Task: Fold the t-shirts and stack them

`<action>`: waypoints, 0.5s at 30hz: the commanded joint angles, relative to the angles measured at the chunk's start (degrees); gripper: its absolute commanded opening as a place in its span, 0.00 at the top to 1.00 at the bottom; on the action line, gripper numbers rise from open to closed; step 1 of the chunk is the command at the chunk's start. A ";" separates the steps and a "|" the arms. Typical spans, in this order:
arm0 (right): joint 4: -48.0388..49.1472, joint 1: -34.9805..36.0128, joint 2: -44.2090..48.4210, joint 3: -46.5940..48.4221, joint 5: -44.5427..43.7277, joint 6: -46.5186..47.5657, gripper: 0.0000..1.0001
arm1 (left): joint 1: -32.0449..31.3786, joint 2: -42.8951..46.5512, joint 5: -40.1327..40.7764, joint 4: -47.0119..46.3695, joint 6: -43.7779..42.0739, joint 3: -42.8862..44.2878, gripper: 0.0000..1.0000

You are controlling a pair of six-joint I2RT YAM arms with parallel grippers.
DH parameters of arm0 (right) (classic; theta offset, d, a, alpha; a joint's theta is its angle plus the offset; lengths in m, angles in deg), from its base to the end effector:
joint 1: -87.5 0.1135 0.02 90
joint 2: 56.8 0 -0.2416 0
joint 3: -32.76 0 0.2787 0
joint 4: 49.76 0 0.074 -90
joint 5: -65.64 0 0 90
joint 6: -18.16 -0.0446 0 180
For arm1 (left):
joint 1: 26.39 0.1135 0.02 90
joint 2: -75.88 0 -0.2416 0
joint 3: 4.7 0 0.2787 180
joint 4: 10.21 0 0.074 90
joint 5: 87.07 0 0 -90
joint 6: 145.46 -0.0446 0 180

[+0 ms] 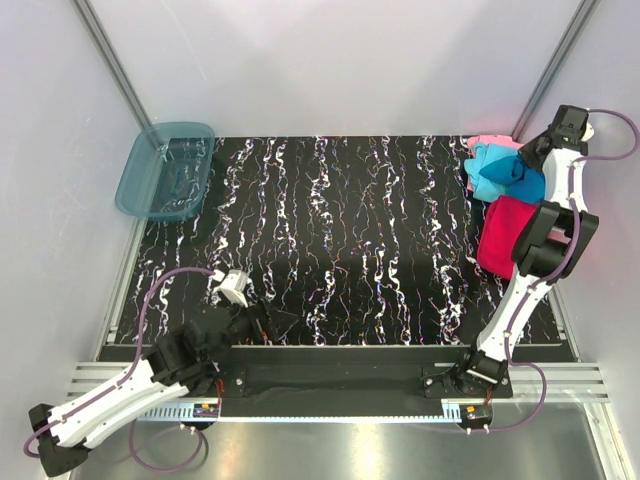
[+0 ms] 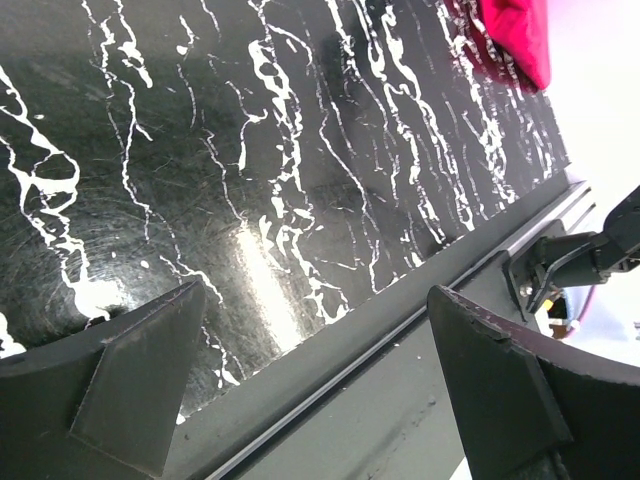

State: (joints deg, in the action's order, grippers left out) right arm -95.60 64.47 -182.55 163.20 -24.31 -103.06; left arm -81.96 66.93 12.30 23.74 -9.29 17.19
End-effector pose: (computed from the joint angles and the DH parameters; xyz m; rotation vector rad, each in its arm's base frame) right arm 0.4861 -0.2066 0.2543 1.0437 2.0385 0.0753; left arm 0.0982 -0.1304 0.1712 0.0534 2.0725 -0.9963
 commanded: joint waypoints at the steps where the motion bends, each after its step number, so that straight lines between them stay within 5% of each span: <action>1: 11.77 0.09 5.70 -1.90 7.39 -2.79 1.00 | -0.24 -1.33 0.92 -2.09 -1.44 0.65 0.01; 9: 16.27 2.19 5.43 -3.32 11.11 -6.21 1.00 | -0.24 -5.98 0.65 -4.90 -1.26 1.53 0.01; 15: 10.06 2.28 0.08 12.27 11.90 -6.75 1.00 | -0.24 -8.28 0.22 -6.75 -0.38 1.36 0.01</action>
State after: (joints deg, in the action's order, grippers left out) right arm -86.16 66.15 -182.27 164.16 -15.02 -108.77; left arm -81.96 58.96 12.56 21.46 -9.50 17.21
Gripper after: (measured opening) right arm 0.053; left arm 0.985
